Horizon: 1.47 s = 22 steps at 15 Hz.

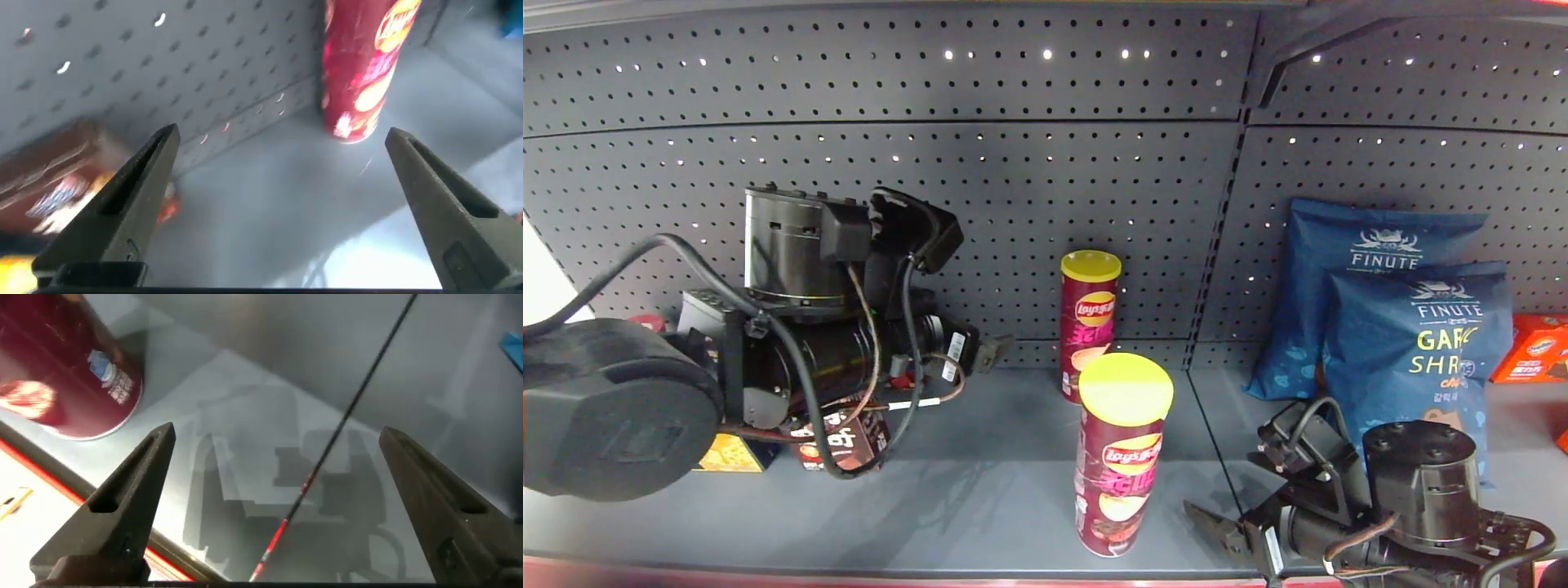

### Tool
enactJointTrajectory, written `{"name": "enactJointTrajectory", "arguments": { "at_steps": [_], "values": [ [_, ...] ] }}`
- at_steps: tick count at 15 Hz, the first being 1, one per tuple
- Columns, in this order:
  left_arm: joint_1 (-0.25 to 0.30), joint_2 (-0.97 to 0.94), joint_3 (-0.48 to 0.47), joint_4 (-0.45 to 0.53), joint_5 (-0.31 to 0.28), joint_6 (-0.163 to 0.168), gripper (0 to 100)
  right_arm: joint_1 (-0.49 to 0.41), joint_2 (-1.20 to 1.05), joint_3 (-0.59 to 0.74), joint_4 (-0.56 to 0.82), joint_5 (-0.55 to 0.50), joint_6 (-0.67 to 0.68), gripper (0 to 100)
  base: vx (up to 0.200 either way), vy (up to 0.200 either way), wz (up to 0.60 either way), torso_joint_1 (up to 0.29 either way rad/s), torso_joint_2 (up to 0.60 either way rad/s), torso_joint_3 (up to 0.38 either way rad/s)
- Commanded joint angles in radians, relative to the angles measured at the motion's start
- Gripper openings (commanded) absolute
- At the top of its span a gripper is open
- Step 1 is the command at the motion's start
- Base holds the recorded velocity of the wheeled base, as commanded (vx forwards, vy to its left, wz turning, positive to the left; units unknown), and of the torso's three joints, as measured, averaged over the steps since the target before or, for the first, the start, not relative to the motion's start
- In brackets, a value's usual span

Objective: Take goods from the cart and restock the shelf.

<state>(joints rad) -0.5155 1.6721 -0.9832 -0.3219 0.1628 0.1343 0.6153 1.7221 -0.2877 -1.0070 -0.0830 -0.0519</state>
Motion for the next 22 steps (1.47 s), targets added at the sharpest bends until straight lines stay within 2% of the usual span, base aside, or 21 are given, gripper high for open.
{"name": "enactJointTrajectory", "arguments": {
  "at_steps": [1, 5, 10, 17, 22],
  "values": [
    [-0.003, -0.089, 0.005, 0.038, 0.049, 0.007, 100, 0.026, 0.004, -0.005, -0.001, 0.0, 0.0, 100, 0.0, 0.0, 0.0, 0.0, 0.0, 0.0],
    [-0.001, -0.111, 0.026, 0.038, 0.049, 0.007, 100, 0.081, 0.068, -0.08, -0.001, -0.023, 0.001, 100, 0.0, 0.0, 0.0, 0.0, 0.0, 0.0],
    [0.0, -0.118, 0.058, 0.035, 0.047, 0.005, 100, 0.089, 0.102, -0.107, -0.001, -0.023, 0.003, 100, 0.0, 0.0, 0.0, 0.0, 0.0, 0.0],
    [0.005, -0.114, 0.058, 0.034, 0.046, 0.007, 100, 0.11, 0.119, -0.113, -0.002, -0.021, 0.003, 100, 0.0, 0.0, 0.0, 0.0, 0.0, 0.0],
    [0.0, -0.115, 0.063, 0.035, 0.044, 0.008, 100, 0.158, 0.106, -0.104, -0.004, -0.024, 0.004, 100, 0.0, 0.0, 0.0, 0.0, 0.0, 0.0]
  ]
}}
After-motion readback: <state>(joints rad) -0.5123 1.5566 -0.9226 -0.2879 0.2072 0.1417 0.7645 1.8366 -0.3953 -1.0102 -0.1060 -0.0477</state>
